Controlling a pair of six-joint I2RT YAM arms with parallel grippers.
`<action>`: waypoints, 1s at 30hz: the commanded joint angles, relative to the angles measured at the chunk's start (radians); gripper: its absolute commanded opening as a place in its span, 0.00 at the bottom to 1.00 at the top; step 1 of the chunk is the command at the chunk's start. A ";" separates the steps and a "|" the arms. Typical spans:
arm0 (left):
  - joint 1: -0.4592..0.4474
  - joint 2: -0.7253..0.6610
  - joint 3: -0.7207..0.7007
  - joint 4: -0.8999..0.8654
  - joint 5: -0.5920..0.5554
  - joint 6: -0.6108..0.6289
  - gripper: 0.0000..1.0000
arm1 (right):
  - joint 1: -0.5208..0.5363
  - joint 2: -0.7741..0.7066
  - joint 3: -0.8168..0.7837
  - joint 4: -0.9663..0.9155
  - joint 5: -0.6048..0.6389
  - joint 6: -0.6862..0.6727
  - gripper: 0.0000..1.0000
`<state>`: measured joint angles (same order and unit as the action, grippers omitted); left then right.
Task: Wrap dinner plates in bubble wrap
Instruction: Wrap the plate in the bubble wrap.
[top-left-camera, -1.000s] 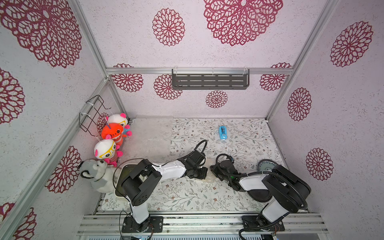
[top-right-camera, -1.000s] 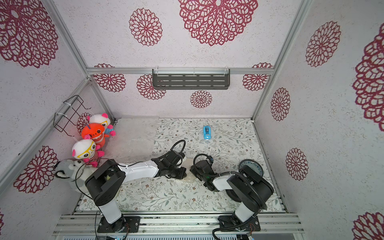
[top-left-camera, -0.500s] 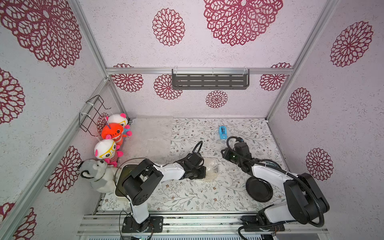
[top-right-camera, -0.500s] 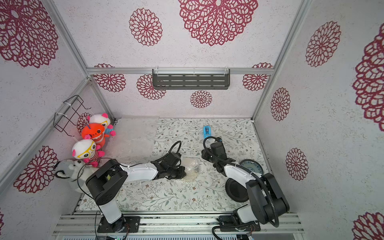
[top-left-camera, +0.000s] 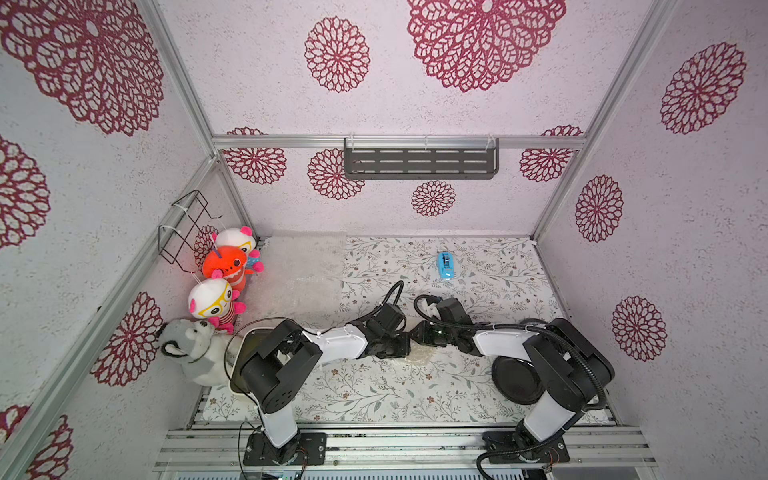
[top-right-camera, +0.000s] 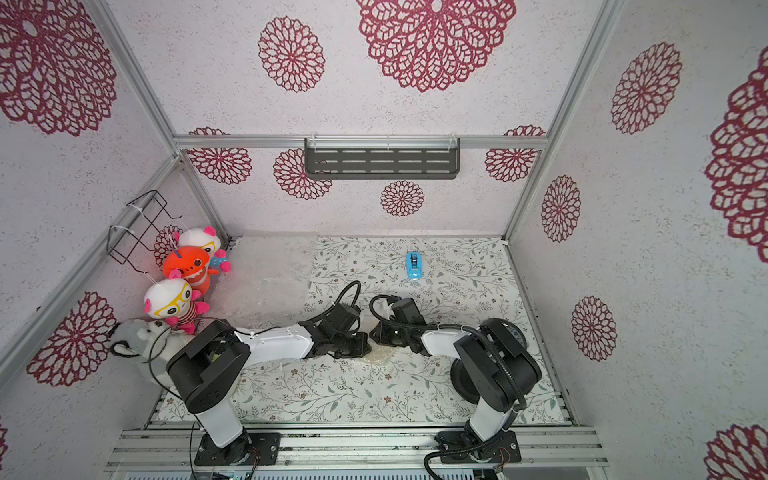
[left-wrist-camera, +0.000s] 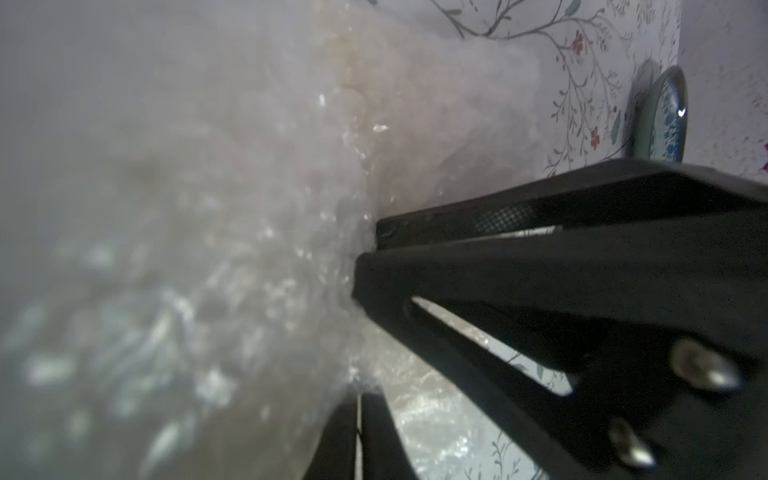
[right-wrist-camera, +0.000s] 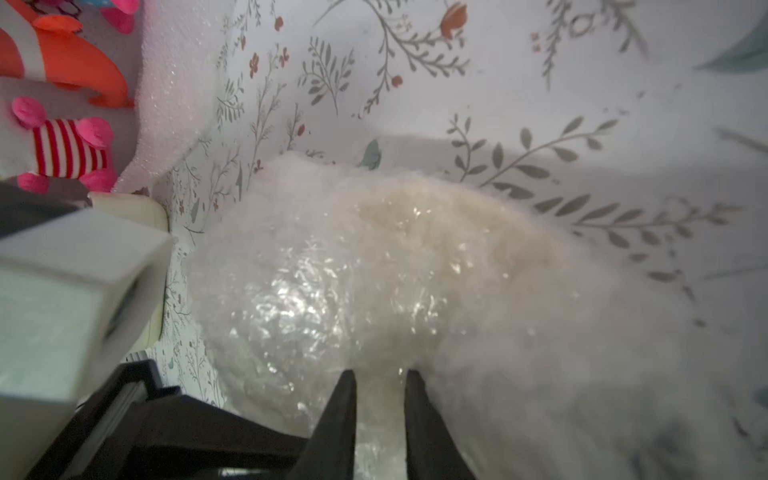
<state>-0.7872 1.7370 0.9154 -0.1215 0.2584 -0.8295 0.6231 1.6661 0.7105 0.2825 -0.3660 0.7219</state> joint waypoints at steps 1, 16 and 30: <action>0.009 -0.122 0.047 -0.041 0.018 0.029 0.22 | 0.017 -0.003 -0.059 -0.058 0.048 0.082 0.22; 0.018 0.106 0.108 -0.161 -0.116 -0.103 0.00 | 0.017 -0.034 -0.084 0.005 0.100 0.161 0.21; 0.020 0.087 0.037 -0.135 -0.118 -0.115 0.00 | -0.467 -0.014 0.305 -0.407 0.050 -0.385 0.47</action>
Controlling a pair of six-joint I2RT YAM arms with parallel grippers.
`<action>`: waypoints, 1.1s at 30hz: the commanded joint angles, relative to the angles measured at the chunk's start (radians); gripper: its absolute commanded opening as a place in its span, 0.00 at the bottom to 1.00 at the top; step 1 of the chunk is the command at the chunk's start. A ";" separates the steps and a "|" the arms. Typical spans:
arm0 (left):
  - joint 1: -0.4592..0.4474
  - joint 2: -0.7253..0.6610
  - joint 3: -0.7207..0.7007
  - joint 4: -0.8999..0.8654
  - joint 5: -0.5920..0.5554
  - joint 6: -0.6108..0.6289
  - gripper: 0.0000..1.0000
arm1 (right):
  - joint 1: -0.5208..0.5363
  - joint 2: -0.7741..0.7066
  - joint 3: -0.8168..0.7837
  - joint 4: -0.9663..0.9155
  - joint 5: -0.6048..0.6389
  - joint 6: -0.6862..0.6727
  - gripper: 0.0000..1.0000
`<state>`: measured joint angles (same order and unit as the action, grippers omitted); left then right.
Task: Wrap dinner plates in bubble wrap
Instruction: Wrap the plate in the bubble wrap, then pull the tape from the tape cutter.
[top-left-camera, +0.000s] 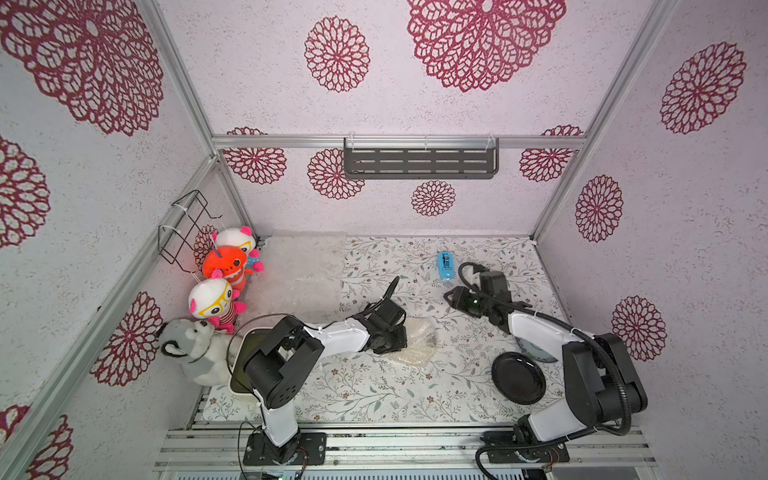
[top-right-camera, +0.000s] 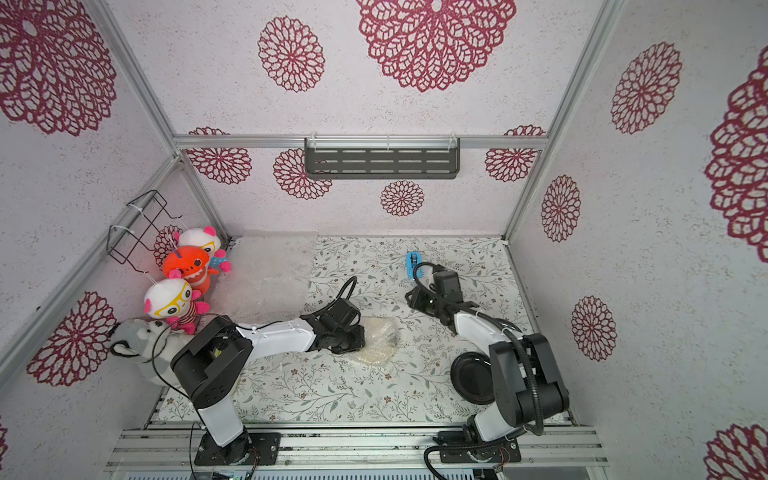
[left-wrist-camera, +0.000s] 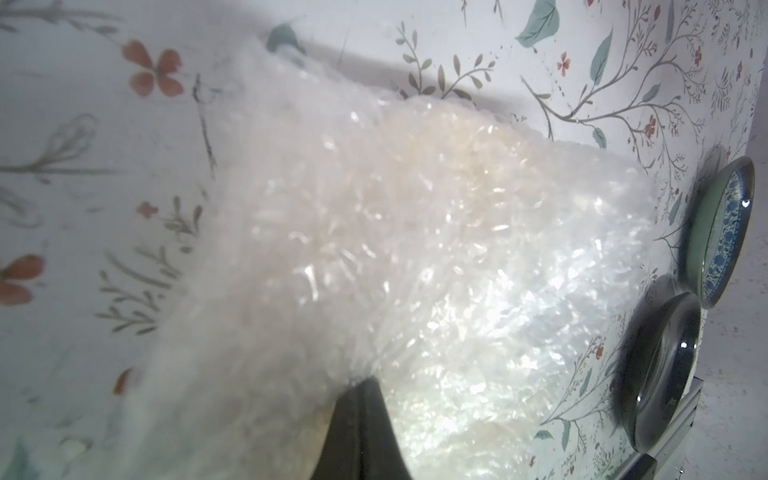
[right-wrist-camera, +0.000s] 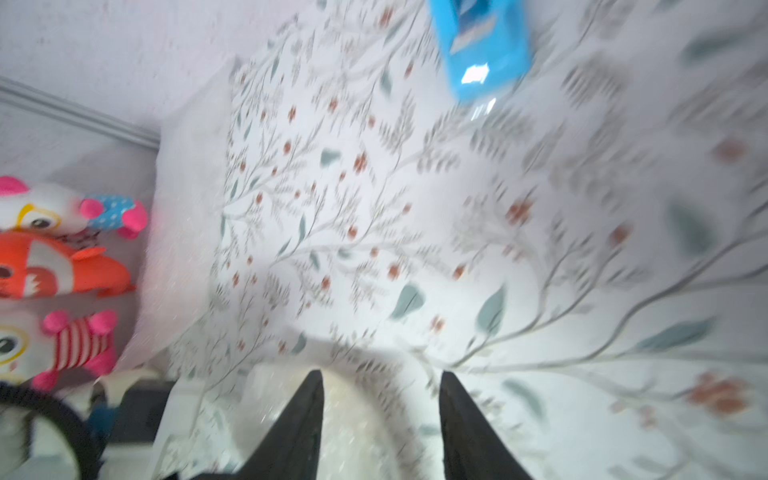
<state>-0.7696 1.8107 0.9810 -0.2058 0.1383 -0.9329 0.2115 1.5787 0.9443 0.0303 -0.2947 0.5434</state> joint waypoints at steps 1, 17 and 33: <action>0.004 0.018 -0.024 -0.050 0.005 -0.013 0.00 | -0.080 0.121 0.117 -0.167 -0.087 -0.236 0.47; 0.004 0.039 0.045 -0.099 0.008 0.025 0.00 | -0.138 0.535 0.421 0.038 -0.409 -0.225 0.63; 0.008 0.036 0.045 -0.108 -0.006 0.025 0.00 | -0.138 0.676 0.500 0.166 -0.479 -0.174 0.60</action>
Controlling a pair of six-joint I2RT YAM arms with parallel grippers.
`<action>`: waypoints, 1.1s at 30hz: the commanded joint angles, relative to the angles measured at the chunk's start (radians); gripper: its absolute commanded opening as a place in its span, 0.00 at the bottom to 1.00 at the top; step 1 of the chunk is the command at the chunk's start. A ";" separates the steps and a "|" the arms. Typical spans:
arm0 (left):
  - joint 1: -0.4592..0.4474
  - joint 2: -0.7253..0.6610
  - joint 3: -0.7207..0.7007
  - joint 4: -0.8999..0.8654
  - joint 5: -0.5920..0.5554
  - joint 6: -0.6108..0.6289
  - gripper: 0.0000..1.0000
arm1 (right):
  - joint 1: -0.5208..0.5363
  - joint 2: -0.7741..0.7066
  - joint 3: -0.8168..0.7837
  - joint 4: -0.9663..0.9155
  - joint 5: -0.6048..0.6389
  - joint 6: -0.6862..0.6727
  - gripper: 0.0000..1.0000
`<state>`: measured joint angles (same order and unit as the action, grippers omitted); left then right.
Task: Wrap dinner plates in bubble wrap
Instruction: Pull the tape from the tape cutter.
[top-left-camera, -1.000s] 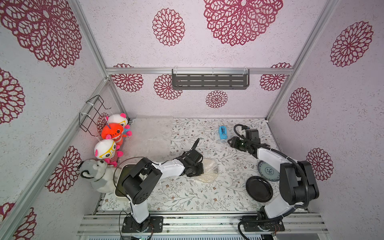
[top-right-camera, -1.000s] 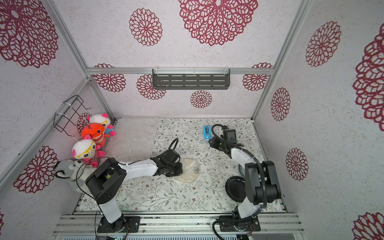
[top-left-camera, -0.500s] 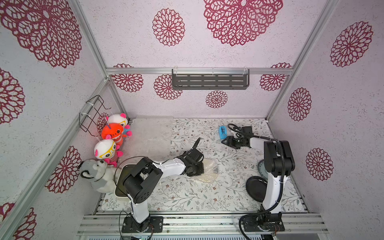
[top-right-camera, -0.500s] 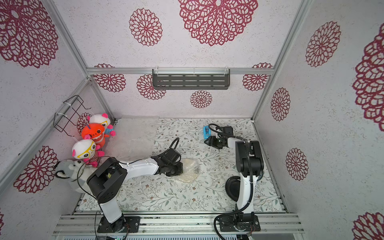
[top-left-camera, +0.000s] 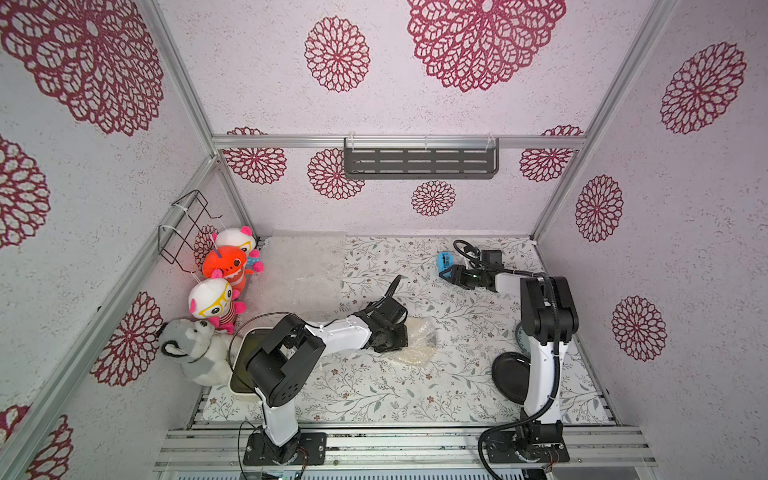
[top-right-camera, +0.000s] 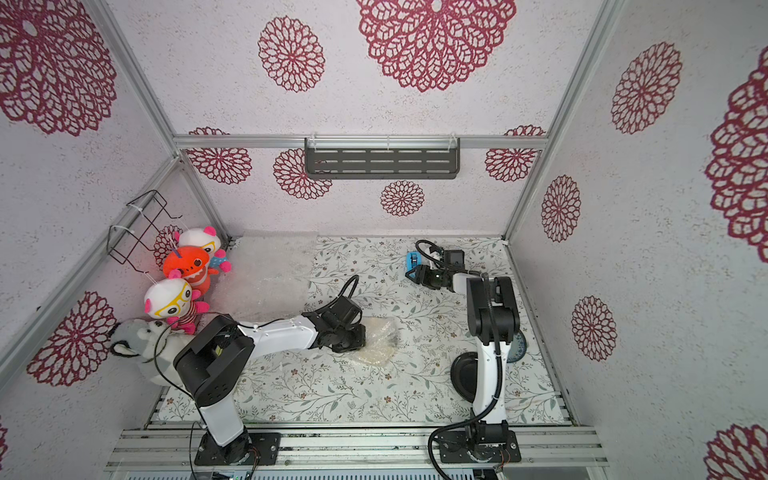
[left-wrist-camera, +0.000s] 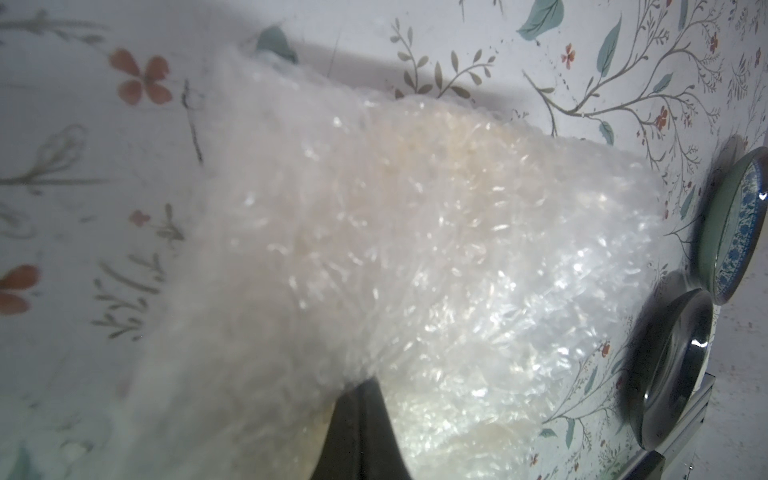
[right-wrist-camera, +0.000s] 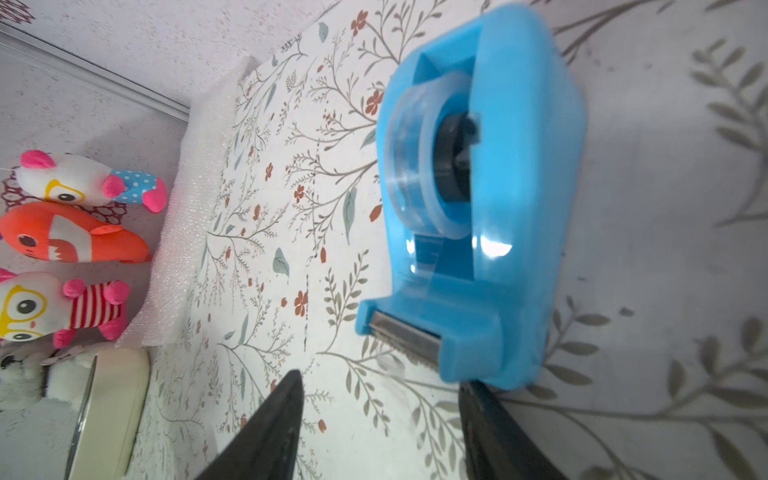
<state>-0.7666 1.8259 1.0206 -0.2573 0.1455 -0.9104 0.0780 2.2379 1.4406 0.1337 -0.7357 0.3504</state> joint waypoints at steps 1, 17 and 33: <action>0.005 0.021 0.006 -0.057 -0.014 0.002 0.00 | -0.006 0.021 0.000 0.081 -0.044 0.028 0.60; 0.004 0.021 0.007 -0.059 -0.014 0.005 0.00 | -0.033 0.021 -0.058 0.280 -0.073 0.143 0.31; 0.005 0.030 0.011 -0.059 -0.006 0.009 0.00 | -0.043 -0.049 -0.039 0.255 -0.164 0.234 0.00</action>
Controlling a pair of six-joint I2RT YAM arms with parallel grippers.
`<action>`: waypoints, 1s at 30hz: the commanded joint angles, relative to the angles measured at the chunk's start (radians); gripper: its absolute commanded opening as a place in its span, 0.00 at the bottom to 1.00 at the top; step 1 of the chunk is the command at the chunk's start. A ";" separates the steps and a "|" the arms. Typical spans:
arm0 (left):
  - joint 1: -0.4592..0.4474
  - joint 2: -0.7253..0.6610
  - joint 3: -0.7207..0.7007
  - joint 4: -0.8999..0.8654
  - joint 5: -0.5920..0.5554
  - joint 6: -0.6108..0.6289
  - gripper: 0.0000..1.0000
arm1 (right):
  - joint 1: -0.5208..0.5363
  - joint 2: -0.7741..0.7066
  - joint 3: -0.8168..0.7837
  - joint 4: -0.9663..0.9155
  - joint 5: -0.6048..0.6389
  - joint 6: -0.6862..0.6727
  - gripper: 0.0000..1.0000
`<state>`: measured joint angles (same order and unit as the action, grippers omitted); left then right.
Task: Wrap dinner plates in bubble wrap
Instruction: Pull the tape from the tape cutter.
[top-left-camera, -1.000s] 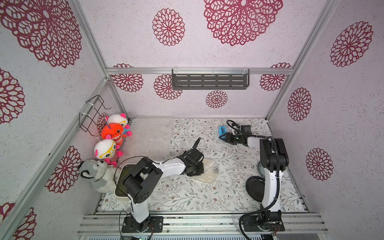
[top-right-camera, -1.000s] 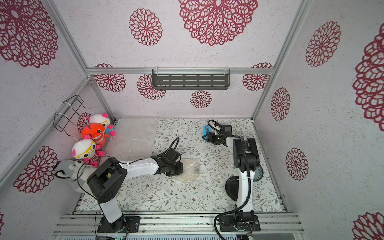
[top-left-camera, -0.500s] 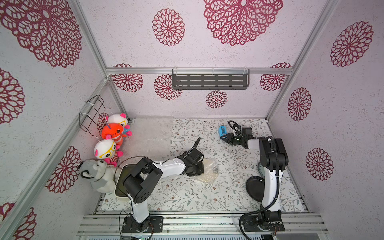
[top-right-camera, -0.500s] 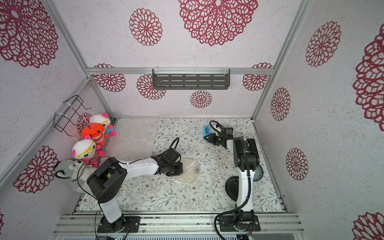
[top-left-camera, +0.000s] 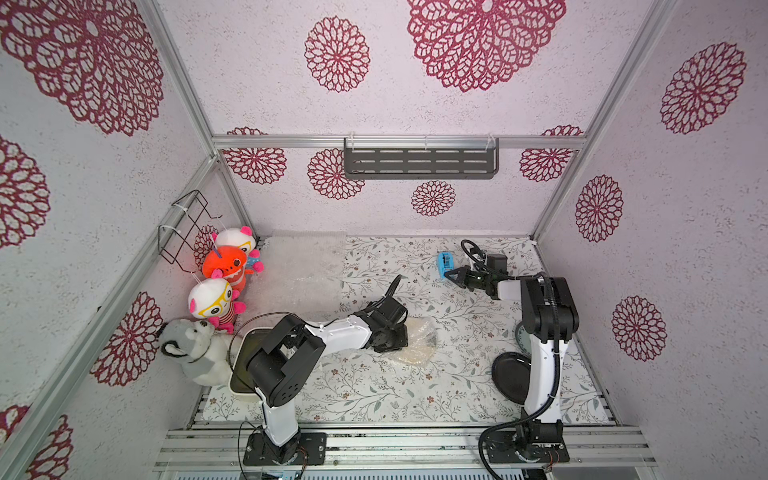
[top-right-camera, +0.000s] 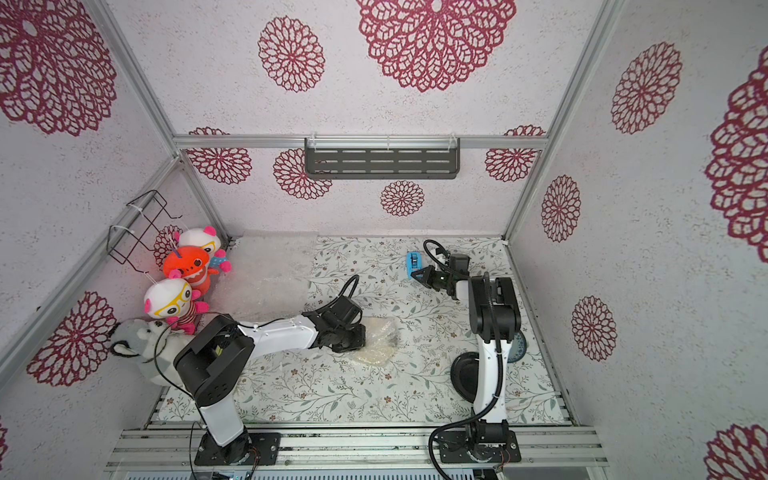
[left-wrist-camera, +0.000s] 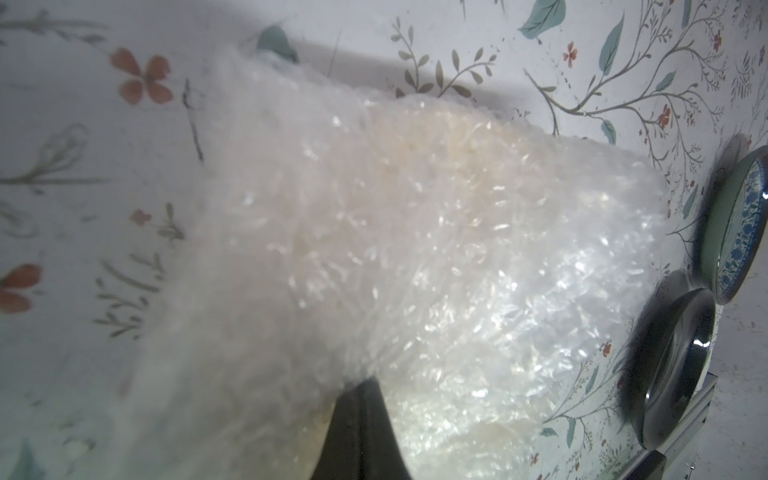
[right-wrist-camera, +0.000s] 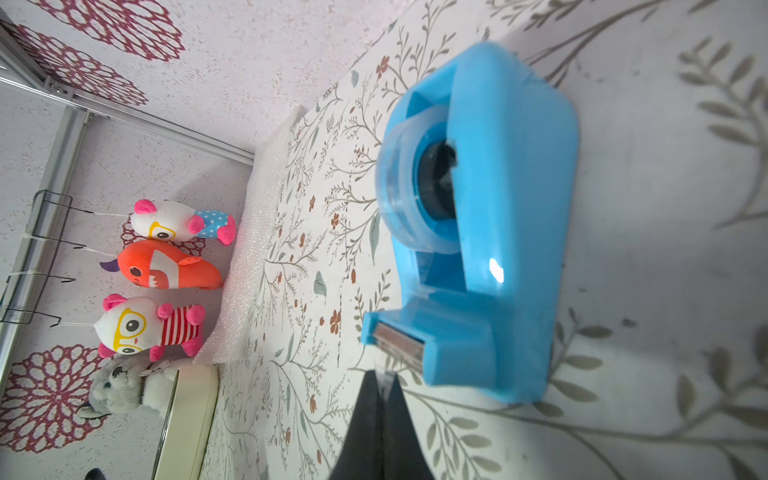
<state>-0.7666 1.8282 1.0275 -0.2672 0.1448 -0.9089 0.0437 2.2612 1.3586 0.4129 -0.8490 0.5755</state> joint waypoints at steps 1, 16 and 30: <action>0.005 0.026 0.004 -0.048 -0.005 0.007 0.00 | -0.008 -0.074 0.051 -0.034 -0.056 0.007 0.00; 0.005 0.031 0.006 -0.044 -0.001 0.009 0.00 | -0.015 -0.057 0.186 -0.236 0.018 0.031 0.00; 0.005 0.038 0.006 -0.037 0.007 0.010 0.00 | -0.015 -0.186 0.118 -0.320 0.051 0.112 0.00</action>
<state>-0.7666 1.8336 1.0317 -0.2672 0.1486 -0.9054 0.0353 2.2028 1.5085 0.0959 -0.7982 0.6521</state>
